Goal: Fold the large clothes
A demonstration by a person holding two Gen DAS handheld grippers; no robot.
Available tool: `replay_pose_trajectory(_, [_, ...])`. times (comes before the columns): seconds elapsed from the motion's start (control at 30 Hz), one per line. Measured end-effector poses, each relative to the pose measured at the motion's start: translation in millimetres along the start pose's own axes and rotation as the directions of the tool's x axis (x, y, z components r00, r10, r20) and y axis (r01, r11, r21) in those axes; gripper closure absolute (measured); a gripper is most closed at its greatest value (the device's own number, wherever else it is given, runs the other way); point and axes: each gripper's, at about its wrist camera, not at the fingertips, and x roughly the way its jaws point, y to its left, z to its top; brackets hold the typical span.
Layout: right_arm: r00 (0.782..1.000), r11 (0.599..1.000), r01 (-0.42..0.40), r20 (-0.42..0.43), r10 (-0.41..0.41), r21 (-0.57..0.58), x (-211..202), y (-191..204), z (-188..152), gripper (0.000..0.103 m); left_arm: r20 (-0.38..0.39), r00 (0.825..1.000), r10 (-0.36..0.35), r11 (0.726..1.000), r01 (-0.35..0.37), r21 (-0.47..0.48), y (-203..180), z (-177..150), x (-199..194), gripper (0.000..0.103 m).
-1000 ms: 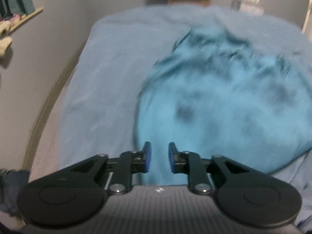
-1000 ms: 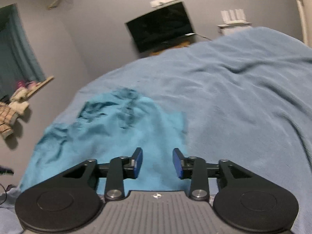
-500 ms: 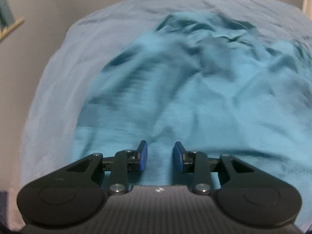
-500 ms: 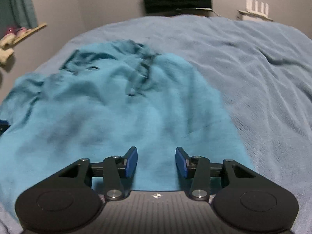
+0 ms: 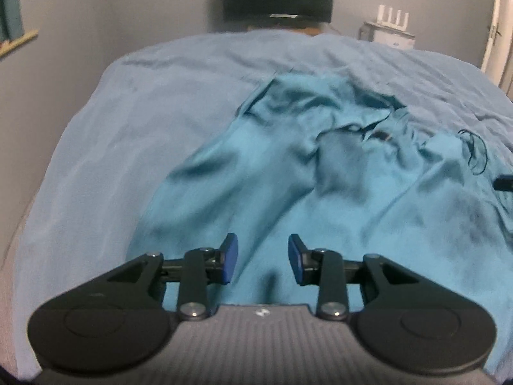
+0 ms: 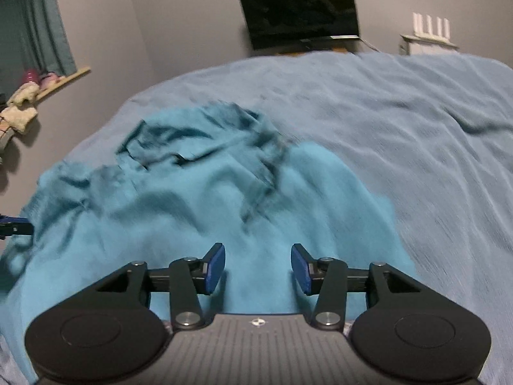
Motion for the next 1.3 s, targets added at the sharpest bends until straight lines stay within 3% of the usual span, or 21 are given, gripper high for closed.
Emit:
replay_pose_trajectory(0.2, [0.999,0.997,0.037,0.006,-0.037,-0.064,37.7,22.3,33.5,0.051,0.036,0.998,0.047,0.997,-0.050,0.066,-22.6,29.5,30.0,0.071])
replay_pose_trajectory(0.3, [0.995,0.993,0.095,-0.018,-0.096,-0.072,65.6,21.4,38.5,0.051,0.006,0.997,0.080,0.995,-0.080,0.062,-19.3,35.1,60.5,0.071])
replay_pose_trajectory(0.43, [0.993,0.994,0.103,-0.057,-0.106,-0.044,89.1,4.5,33.4,0.049,-0.043,0.996,0.072,0.997,-0.071,0.024,-0.5,29.5,95.5,0.071])
replay_pose_trajectory(0.63, [0.995,0.997,0.075,-0.064,-0.075,-0.004,104.1,-15.4,23.1,0.048,-0.042,0.999,0.008,1.000,-0.008,-0.009,18.7,17.8,112.8,0.072])
replay_pose_trajectory(0.83, [0.998,0.998,0.051,-0.038,-0.052,-0.026,86.2,-17.4,27.0,0.046,-0.029,0.999,-0.019,1.000,0.020,0.013,17.8,21.9,93.8,0.071])
replay_pose_trajectory(0.93, [0.999,0.999,-0.028,0.017,0.028,-0.027,70.1,-21.8,38.8,0.042,0.044,0.993,-0.109,0.993,0.108,0.037,15.9,30.6,68.1,0.071])
replay_pose_trajectory(1.0, [0.997,0.998,-0.064,0.045,0.064,0.001,67.7,-27.0,51.3,0.036,0.080,0.988,-0.131,0.991,0.129,0.033,13.7,40.5,60.7,0.071])
replay_pose_trajectory(1.13, [0.995,0.993,-0.098,0.041,0.095,0.069,89.0,-35.1,80.1,0.033,0.098,0.988,-0.119,0.992,0.123,-0.040,10.1,73.9,79.5,0.067])
replay_pose_trajectory(1.3, [0.993,0.981,-0.117,0.002,0.119,0.154,138.5,-40.5,106.8,0.032,0.049,0.998,-0.040,0.987,0.047,-0.154,12.6,117.0,146.4,0.065])
